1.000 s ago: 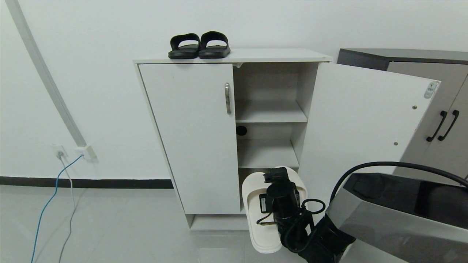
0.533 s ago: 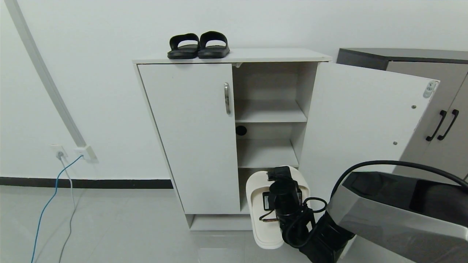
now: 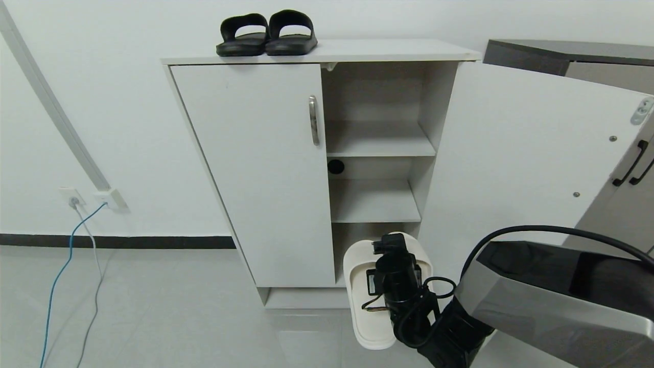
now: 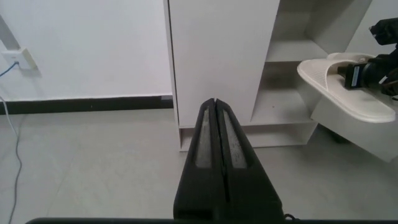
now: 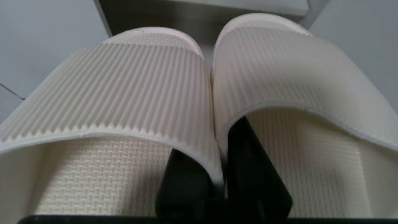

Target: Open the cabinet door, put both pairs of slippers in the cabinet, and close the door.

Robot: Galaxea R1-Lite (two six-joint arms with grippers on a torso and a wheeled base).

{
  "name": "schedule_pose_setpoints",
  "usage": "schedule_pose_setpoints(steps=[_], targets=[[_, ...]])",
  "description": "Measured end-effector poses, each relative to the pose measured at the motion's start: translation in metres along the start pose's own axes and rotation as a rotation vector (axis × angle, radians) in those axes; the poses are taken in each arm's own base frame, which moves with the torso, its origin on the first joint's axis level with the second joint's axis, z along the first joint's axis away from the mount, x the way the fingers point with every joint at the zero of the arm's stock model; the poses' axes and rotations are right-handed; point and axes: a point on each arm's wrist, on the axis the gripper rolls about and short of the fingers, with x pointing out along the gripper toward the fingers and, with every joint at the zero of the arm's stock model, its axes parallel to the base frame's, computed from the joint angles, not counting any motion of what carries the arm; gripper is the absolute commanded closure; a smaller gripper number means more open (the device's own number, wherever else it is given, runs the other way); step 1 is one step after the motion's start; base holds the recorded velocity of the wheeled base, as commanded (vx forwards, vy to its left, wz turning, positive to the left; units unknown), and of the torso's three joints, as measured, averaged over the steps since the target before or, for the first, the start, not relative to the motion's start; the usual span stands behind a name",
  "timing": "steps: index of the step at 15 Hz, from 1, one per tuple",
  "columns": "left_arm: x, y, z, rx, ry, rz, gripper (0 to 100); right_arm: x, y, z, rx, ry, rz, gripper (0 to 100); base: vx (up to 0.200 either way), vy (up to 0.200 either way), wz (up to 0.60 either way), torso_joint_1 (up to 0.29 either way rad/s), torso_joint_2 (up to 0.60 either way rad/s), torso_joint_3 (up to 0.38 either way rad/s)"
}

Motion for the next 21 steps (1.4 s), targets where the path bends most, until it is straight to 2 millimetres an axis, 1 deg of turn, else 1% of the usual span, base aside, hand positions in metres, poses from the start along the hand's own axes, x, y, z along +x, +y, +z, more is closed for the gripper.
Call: schedule_pose_setpoints(steps=[3, 8, 13, 21], targets=[[0.0, 0.0, 0.0, 0.0, 0.0, 0.001, 100, 0.005, -0.001, 0.001, 0.007, -0.034, -0.004, 100, 0.0, 0.0, 0.0, 0.002, 0.0, -0.198], [0.0, 0.0, 0.0, -0.001, 0.0, 0.002, 100, 0.013, -0.006, 0.013, -0.009, -0.241, -0.019, 100, 0.0, 0.0, 0.0, 0.004, 0.0, -0.163], [0.0, 0.0, 0.0, -0.001, 0.0, 0.002, 100, 0.019, -0.007, 0.01, -0.01, -0.261, -0.028, 100, 0.0, 0.0, 0.0, 0.0, 0.0, 0.0], [0.0, 0.0, 0.0, -0.001, 0.0, 0.001, 100, 0.02, -0.008, 0.01, -0.012, -0.26, -0.03, 100, 0.2, 0.0, 0.0, -0.004, 0.0, 0.001]])
